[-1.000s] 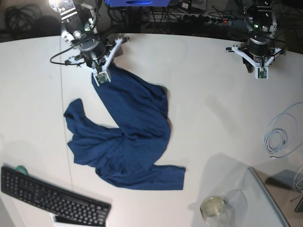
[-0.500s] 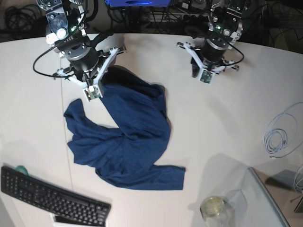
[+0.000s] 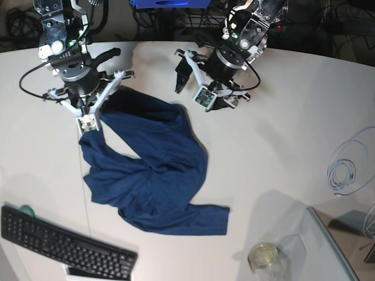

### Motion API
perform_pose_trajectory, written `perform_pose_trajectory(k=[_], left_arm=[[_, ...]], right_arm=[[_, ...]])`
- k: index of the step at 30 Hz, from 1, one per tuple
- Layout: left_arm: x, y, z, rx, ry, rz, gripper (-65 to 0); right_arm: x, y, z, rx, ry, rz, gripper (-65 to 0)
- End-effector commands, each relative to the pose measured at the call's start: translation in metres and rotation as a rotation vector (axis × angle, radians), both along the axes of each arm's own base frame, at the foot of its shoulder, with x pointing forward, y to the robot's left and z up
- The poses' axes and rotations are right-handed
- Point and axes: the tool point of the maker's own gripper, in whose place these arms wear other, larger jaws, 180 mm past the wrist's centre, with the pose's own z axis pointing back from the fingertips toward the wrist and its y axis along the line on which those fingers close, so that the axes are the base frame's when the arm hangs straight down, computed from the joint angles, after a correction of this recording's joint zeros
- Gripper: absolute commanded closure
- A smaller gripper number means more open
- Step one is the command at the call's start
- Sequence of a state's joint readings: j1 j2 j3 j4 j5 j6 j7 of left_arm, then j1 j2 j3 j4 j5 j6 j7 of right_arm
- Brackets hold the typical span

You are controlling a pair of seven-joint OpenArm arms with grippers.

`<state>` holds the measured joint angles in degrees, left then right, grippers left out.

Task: Layout the t-shirt on the table in an organized manner, then fold the t-shirt properly
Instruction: 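Lower both grippers onto the blue shirt and pinch its fabric, then lift the shirt with both grippers and drag it apart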

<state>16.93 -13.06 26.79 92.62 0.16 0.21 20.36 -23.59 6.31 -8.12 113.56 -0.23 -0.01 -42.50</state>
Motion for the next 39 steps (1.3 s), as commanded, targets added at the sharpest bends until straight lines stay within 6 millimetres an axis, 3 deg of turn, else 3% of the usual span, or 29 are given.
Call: perform_pose_trajectory(k=[1, 6, 9, 16, 23, 31, 34, 38, 39], left_arm=[[0.007, -0.004, 0.01, -0.015, -0.039, -0.003, -51.5], [0.009, 0.009, -0.011, 0.117, -0.054, -0.047, -52.7], [0.02, 0.002, -0.016, 0.139, -0.067, -0.051, -52.7], [0.06, -0.023, 0.004, 0.097, -0.138, -0.049, -52.7], [0.06, -0.054, -0.01, 0.117, -0.121, -0.155, -52.3], [0.055, -0.048, -0.024, 0.138, -0.083, -0.149, -51.2], [0.055, -0.041, -0.036, 0.165, -0.058, -0.148, -36.2], [0.06, -0.039, -0.032, 0.17, -0.072, -0.147, -0.8], [0.064, -0.04, -0.024, 0.165, -0.091, -0.146, 0.0]], right_arm=[[0.006, 0.001, 0.009, 0.004, -0.039, 0.003, 0.0], [0.006, -0.001, 0.009, 0.002, -0.036, -0.002, 0.0], [0.006, -0.001, 0.008, 0.001, -0.035, -0.003, 0.0], [0.005, 0.0, 0.007, 0.003, -0.033, 0.001, 0.0], [0.006, -0.001, 0.008, 0.001, -0.035, -0.003, 0.0], [0.007, -0.002, 0.008, 0.001, -0.035, -0.003, 0.0], [0.007, -0.002, 0.008, 0.001, -0.037, -0.003, 0.0], [0.007, -0.002, 0.008, 0.001, -0.037, -0.003, 0.0], [0.007, -0.002, 0.008, 0.001, -0.035, -0.003, 0.0]])
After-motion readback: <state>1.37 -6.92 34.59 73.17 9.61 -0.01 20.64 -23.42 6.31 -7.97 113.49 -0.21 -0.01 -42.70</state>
